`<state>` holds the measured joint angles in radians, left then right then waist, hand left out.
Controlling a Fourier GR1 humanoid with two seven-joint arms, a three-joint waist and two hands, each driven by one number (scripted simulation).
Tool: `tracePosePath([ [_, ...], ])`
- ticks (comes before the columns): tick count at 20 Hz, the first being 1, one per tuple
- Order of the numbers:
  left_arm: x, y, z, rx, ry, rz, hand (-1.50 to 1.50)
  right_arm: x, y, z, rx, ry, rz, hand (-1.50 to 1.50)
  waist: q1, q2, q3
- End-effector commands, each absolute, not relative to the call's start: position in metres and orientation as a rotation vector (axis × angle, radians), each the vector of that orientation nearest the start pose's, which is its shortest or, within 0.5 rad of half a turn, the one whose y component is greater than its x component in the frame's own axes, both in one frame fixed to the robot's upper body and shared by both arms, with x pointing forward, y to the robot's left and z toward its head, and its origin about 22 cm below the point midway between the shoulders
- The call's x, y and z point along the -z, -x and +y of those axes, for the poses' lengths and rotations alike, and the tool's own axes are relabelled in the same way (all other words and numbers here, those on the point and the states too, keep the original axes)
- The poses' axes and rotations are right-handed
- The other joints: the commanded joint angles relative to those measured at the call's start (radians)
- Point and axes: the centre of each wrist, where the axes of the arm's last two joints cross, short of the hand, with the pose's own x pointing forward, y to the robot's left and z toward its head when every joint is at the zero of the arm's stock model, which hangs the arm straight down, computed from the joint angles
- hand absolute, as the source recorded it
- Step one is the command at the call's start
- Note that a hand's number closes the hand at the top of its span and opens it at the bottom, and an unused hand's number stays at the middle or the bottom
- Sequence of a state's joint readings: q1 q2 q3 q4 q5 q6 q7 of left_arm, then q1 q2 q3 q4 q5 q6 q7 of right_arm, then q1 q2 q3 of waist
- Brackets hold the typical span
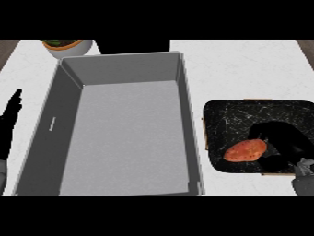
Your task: Pick the sweet potato from the tray and place it in the cardboard box
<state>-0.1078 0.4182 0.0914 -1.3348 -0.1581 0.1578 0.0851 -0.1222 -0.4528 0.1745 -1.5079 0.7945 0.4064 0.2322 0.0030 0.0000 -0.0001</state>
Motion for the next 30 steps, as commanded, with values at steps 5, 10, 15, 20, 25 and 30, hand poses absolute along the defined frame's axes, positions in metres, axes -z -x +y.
tracePosePath([
  [5, -0.019, -0.260, 0.365, 0.186, -0.677, -1.322, 0.00, -0.018, -0.217, -0.212, -0.993, 0.873, -0.958, 1.50, -0.043, -0.014, -0.002],
  [10, -0.006, -0.253, 0.369, 0.161, -0.696, -1.308, 0.00, -0.008, -0.175, -0.153, -0.764, 0.940, -0.904, 1.50, -0.091, -0.025, -0.006],
  [15, -0.013, -0.251, 0.368, 0.179, -0.667, -1.318, 0.00, -0.032, -0.140, -0.112, -0.664, 1.202, -0.904, 1.50, -0.053, -0.026, -0.005],
  [20, -0.010, -0.252, 0.367, 0.188, -0.679, -1.324, 0.00, -0.072, -0.107, -0.074, -0.571, 1.362, -1.068, 1.50, -0.046, -0.024, -0.006],
  [25, -0.020, -0.270, 0.358, 0.198, -0.663, -1.339, 0.00, -0.096, -0.095, -0.052, -0.607, 1.437, -1.256, 1.50, -0.028, -0.010, -0.003],
  [30, -0.017, -0.263, 0.354, 0.214, -0.647, -1.370, 0.00, -0.106, -0.111, -0.052, -0.619, 1.389, -1.313, 1.50, 0.014, -0.003, -0.002],
])
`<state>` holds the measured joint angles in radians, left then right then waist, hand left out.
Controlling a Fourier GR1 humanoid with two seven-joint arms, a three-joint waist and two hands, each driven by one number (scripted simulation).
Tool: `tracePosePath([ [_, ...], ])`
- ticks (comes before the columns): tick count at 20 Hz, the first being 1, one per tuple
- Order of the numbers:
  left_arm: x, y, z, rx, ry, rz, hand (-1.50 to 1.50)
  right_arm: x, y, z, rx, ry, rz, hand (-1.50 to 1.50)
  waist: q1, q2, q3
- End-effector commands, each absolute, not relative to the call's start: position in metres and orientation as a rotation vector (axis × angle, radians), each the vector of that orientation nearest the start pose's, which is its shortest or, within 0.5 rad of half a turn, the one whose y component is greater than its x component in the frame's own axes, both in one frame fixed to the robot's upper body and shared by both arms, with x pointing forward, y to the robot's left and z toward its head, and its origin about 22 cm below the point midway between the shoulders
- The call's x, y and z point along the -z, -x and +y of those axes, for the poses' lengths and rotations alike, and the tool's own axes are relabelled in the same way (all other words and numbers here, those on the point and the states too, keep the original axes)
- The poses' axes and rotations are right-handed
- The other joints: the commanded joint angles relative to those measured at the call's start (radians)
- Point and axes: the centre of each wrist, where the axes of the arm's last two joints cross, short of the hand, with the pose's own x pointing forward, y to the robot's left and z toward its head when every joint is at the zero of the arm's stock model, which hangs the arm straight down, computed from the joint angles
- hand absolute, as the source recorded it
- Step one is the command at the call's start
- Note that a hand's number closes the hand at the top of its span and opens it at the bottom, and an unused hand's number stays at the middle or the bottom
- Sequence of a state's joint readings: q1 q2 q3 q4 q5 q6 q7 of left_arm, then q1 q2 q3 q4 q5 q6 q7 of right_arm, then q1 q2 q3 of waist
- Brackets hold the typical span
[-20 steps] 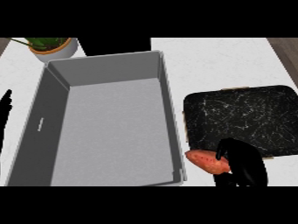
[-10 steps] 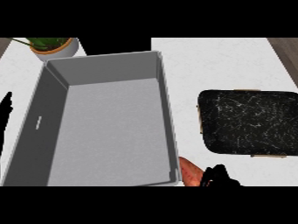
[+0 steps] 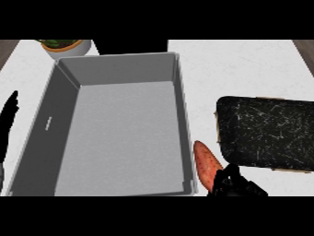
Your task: Pick the sweet potato from the tray and place it in the cardboard box
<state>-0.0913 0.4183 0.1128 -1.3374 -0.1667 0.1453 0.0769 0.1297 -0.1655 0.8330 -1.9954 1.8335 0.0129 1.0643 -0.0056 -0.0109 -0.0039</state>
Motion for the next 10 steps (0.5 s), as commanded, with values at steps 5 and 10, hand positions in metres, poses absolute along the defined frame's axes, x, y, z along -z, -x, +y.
tracePosePath([
  [5, -0.018, -0.267, 0.355, 0.232, -0.633, -1.376, 0.00, -0.116, -0.124, -0.054, -0.542, 1.318, -1.404, 1.50, 0.036, 0.015, 0.002],
  [10, -0.021, -0.275, 0.346, 0.244, -0.622, -1.401, 0.00, -0.122, -0.148, -0.048, -0.467, 1.303, -1.425, 1.50, 0.054, 0.022, 0.002],
])
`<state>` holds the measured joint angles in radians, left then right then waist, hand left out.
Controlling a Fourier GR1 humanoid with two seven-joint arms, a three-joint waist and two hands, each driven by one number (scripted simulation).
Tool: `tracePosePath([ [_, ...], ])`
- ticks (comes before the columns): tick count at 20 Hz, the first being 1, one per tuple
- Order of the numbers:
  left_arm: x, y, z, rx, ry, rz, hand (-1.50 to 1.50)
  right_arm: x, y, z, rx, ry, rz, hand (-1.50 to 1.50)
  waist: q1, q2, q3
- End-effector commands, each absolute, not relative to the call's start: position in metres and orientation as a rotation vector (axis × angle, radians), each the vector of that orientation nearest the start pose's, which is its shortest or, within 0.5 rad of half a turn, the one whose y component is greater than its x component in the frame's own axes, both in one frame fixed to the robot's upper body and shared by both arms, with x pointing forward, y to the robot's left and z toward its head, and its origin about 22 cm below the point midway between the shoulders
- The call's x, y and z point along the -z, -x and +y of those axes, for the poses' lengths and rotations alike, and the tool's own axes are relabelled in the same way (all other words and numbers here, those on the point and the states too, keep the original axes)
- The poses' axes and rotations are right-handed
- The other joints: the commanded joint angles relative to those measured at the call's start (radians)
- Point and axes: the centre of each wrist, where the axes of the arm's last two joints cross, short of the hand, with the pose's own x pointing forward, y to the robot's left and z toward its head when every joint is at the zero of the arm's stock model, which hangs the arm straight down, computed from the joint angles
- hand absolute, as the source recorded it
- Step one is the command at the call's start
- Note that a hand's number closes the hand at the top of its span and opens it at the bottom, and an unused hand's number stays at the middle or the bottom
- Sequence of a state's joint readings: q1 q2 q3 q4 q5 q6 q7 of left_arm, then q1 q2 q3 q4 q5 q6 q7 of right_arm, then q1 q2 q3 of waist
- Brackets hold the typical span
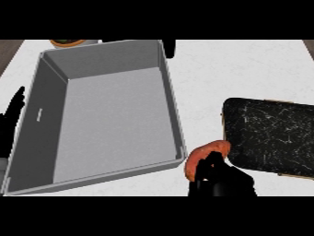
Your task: Pick the sweet potato from the tray and place it in the cardboard box
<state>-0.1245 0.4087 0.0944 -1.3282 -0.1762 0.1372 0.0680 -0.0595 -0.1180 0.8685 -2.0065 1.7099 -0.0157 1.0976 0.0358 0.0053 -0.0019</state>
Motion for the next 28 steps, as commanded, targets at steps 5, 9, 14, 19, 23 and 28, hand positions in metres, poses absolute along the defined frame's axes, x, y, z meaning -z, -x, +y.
tracePosePath([
  [5, -0.020, -0.274, 0.351, 0.257, -0.614, -1.395, 0.00, -0.133, -0.171, -0.045, -0.366, 1.191, -1.406, 1.50, 0.032, 0.009, 0.000],
  [9, -0.020, -0.277, 0.341, 0.267, -0.589, -1.412, 0.00, -0.143, -0.213, -0.042, -0.323, 1.178, -1.384, 1.50, 0.046, 0.013, 0.000],
  [14, -0.032, -0.289, 0.343, 0.270, -0.606, -1.412, 0.00, -0.143, -0.262, -0.034, -0.313, 1.174, -1.353, 1.50, 0.052, 0.017, 0.001],
  [19, -0.021, -0.278, 0.342, 0.288, -0.584, -1.413, 0.00, -0.141, -0.304, -0.035, -0.276, 1.207, -1.241, 1.50, 0.066, 0.013, 0.000],
  [23, -0.029, -0.289, 0.330, 0.294, -0.583, -1.435, 0.00, -0.121, -0.321, -0.045, -0.206, 1.093, -1.171, -1.50, 0.080, 0.025, 0.003],
  [28, -0.026, -0.295, 0.328, 0.286, -0.575, -1.432, 0.00, -0.129, -0.348, -0.040, -0.172, 1.041, -1.187, -1.50, 0.079, 0.025, 0.001],
])
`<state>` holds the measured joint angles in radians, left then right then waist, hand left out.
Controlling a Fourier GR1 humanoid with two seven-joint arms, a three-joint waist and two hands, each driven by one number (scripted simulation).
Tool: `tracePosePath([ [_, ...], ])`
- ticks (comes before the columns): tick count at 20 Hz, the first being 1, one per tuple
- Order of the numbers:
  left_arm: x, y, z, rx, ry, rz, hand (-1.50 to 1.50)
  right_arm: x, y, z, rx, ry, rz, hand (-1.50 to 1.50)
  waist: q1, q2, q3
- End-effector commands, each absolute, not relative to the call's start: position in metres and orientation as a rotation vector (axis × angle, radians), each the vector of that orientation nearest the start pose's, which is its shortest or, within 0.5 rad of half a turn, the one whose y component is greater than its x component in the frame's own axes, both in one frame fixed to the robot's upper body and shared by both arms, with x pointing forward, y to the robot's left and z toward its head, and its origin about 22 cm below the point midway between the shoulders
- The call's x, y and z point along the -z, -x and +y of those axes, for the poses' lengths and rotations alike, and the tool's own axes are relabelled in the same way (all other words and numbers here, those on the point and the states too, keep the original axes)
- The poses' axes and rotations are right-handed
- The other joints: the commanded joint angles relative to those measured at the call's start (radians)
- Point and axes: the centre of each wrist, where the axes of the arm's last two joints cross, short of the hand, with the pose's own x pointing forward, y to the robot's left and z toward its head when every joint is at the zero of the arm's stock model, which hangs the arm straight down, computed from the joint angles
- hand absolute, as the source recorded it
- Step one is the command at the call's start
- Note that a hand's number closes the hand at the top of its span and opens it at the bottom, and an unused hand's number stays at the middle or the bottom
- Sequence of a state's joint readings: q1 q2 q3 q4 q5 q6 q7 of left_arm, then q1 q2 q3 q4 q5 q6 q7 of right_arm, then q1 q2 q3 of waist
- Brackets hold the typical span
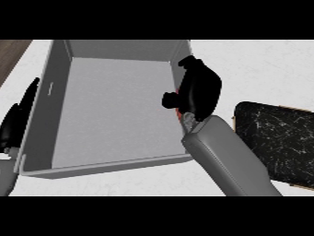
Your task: Pick the sweet potato from the tray and place it in the cardboard box
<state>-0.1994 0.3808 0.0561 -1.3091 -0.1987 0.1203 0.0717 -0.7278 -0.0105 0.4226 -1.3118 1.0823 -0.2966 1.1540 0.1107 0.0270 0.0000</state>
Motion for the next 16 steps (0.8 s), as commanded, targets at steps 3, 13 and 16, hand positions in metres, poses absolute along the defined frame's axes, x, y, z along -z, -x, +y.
tracePosePath([
  [3, -0.029, -0.290, 0.336, 0.296, -0.576, -1.437, 0.00, -0.112, -0.351, -0.038, -0.131, 1.028, -1.257, -1.50, 0.015, -0.002, 0.000],
  [13, -0.015, -0.286, 0.336, 0.267, -0.587, -1.397, 0.00, -0.126, -0.363, -0.028, 0.138, 1.013, -1.548, -1.50, -0.034, -0.016, 0.000],
  [16, -0.010, -0.273, 0.350, 0.245, -0.620, -1.379, 0.00, -0.129, -0.354, -0.027, 0.199, 0.973, -1.594, -1.50, -0.063, -0.030, -0.001],
])
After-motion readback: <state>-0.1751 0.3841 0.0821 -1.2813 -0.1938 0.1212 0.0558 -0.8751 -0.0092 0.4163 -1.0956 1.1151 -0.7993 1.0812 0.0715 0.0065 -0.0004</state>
